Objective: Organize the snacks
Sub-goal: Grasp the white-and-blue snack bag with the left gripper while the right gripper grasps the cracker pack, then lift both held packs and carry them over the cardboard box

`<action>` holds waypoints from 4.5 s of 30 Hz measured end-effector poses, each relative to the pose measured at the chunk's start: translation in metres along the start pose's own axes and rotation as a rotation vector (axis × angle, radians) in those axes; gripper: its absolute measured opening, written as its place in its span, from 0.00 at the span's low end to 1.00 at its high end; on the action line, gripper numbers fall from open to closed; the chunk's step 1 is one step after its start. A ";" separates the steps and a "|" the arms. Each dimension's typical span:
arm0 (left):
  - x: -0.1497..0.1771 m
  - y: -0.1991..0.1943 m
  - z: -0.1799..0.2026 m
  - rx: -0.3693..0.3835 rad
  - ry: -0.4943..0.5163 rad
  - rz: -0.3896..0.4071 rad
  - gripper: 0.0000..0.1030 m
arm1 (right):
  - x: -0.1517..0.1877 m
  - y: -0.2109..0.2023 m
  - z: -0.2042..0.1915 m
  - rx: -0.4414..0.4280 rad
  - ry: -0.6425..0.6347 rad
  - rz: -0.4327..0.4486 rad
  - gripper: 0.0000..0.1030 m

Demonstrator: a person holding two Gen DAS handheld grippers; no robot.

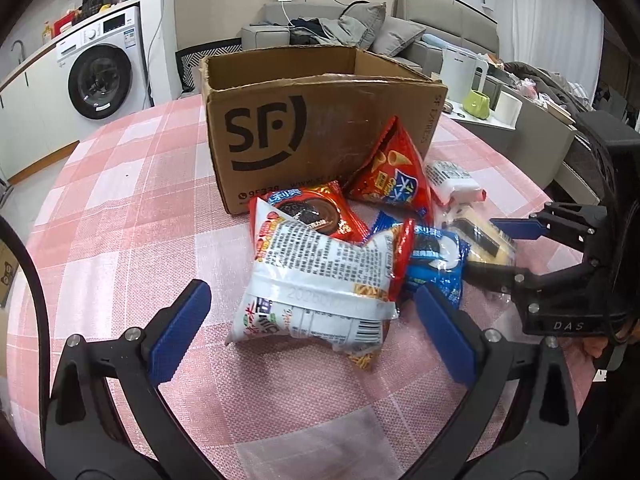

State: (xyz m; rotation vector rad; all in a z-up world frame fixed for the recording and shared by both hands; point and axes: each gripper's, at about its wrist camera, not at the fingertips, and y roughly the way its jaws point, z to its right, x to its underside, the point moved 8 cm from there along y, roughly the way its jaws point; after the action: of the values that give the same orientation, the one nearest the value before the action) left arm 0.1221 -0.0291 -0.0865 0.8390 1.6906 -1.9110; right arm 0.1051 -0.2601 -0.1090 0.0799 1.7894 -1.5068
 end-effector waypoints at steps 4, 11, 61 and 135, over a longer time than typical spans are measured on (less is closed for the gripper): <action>0.002 0.001 0.000 0.000 -0.003 -0.007 0.99 | 0.001 -0.002 0.000 -0.011 -0.009 0.008 0.57; 0.003 0.010 -0.009 -0.003 -0.045 -0.047 0.96 | 0.001 -0.007 0.004 -0.010 0.004 0.025 0.57; -0.020 -0.051 -0.004 0.057 -0.041 0.134 0.60 | -0.033 -0.078 0.013 -0.062 0.088 0.268 0.57; -0.168 0.005 -0.032 -0.050 -0.086 0.217 0.60 | -0.163 -0.039 0.024 -0.168 0.216 0.301 0.57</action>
State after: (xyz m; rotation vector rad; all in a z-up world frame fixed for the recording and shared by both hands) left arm 0.2500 -0.0082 0.0248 0.8702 1.5234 -1.7277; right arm 0.2106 -0.2246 0.0183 0.4235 1.9654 -1.1654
